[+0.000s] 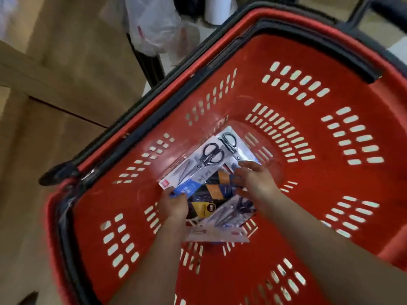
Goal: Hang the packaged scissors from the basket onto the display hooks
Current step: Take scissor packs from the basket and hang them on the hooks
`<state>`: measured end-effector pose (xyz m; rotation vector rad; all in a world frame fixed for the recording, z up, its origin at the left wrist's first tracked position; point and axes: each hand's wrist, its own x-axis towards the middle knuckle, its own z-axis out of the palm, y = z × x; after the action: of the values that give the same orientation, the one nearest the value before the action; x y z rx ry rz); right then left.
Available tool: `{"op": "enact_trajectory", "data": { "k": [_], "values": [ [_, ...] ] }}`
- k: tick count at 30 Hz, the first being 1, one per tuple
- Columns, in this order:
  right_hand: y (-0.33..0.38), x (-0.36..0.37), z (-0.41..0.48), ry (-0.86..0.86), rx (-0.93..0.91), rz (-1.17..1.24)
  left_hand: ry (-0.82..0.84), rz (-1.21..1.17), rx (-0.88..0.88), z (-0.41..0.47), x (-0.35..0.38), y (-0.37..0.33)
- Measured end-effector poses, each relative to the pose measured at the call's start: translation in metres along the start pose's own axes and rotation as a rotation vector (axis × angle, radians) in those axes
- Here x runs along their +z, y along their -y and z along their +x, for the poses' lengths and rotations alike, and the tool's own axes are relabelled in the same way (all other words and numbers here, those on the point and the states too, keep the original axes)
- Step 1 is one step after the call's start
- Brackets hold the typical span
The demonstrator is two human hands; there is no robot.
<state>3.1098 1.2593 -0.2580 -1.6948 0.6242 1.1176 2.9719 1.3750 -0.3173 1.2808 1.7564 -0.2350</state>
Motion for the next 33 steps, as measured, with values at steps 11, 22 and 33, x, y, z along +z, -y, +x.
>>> {"op": "enact_trajectory", "data": {
  "k": [11,22,33],
  "values": [
    [-0.026,0.018,0.006,0.07,0.031,-0.02,0.084,-0.017,0.197,-0.019,0.021,-0.04],
    [0.008,-0.028,-0.005,0.104,0.122,0.051,0.255,0.349,0.461,-0.085,0.025,-0.062],
    [0.022,-0.039,-0.135,0.147,0.212,0.559,0.264,0.035,0.518,-0.21,-0.1,-0.053]
  ]
}}
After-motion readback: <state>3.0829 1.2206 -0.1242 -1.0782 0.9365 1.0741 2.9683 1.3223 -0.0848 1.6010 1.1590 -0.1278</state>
